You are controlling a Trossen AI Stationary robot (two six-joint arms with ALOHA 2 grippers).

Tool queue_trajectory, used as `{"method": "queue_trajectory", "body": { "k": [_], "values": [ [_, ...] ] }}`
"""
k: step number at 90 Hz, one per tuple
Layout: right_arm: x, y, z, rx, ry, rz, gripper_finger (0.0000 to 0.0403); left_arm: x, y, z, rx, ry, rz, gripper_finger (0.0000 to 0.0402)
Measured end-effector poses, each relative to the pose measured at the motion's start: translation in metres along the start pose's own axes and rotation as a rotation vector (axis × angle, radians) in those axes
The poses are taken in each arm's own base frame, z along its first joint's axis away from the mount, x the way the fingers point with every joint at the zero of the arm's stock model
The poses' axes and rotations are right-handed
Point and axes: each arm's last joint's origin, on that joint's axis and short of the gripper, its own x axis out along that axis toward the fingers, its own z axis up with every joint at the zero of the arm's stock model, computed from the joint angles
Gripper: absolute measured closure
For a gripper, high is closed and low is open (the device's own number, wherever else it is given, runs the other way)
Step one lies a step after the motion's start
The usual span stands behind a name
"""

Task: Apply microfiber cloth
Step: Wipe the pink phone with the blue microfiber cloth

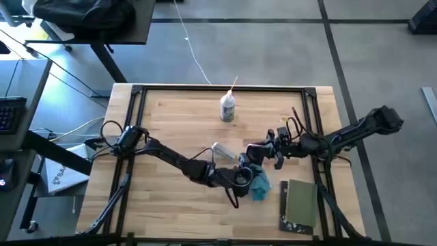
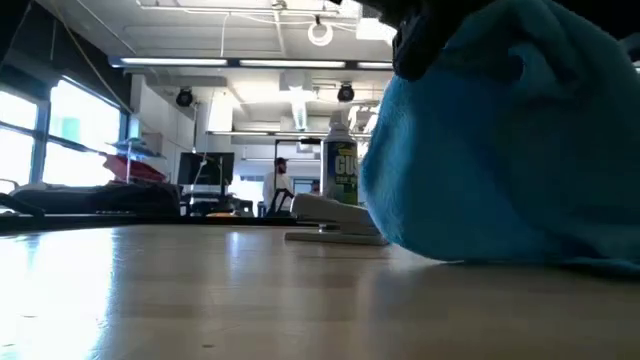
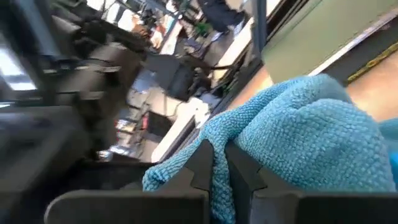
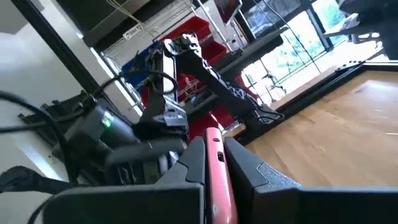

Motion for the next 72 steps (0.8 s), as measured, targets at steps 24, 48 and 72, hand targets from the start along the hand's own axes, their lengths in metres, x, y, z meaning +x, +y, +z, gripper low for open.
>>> {"method": "queue_trajectory", "body": {
  "k": [24,48,72],
  "values": [
    [0.0,0.0,0.0,0.007,0.0,-0.004,0.04,-0.007,0.054,-0.011,0.016,0.019,0.052,0.0401],
    [-0.001,0.0,0.002,0.013,-0.013,-0.011,0.04,-0.017,0.074,-0.02,-0.031,0.079,0.004,0.0401],
    [-0.004,0.001,0.005,-0.001,-0.005,-0.002,0.04,-0.024,0.068,-0.016,-0.129,0.096,-0.039,0.0401]
  ]
}}
